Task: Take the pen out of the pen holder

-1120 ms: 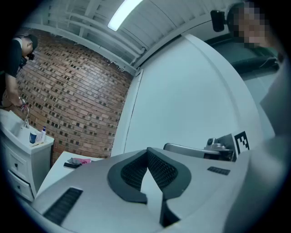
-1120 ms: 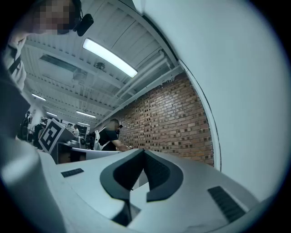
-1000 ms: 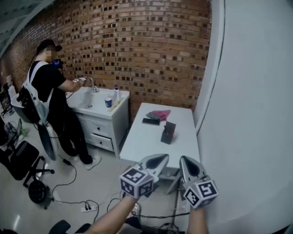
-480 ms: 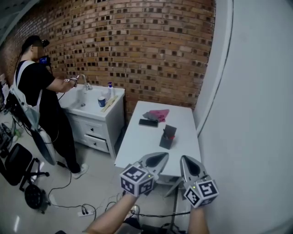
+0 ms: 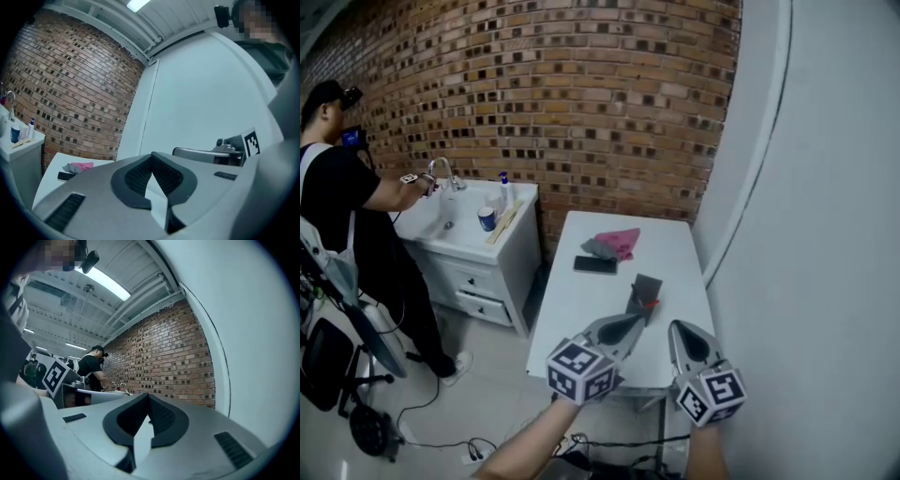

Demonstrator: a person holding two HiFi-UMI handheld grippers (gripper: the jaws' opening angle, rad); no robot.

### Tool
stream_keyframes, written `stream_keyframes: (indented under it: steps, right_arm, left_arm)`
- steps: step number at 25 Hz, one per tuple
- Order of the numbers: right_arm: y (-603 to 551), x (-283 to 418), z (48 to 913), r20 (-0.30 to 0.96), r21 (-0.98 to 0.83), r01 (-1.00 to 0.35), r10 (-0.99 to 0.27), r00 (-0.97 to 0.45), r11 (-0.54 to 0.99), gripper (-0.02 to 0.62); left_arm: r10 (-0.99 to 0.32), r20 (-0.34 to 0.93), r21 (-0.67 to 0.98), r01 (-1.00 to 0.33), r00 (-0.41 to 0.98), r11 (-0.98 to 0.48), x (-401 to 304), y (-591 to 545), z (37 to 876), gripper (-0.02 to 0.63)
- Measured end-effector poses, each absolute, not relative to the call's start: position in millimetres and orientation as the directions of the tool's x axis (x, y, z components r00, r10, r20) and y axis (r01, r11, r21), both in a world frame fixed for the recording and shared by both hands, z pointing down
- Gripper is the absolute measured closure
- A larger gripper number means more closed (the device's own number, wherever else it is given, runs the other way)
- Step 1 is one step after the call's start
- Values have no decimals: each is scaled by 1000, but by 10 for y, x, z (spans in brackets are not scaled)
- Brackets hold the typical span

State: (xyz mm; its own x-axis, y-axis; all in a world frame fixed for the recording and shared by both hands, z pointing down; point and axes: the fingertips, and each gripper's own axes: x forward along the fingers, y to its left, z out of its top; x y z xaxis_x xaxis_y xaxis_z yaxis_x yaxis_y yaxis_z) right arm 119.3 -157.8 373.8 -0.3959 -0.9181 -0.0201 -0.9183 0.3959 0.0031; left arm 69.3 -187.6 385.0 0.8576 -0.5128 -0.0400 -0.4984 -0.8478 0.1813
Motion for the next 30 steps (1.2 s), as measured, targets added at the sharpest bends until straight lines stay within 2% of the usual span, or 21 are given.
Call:
stream_keyframes:
  steps: [12, 30]
  right_arm:
    - [-2401, 1186, 3765, 40, 14, -957, -957, -289, 290, 592]
    - [-2831, 1470, 4020, 107, 0, -947, -942, -318, 320, 592]
  left_arm:
    - [-452, -21, 192, -440, 892, -877, 680, -2735, 3870, 604]
    - [-487, 30, 198, -482, 873, -853, 981, -3076, 4079, 604]
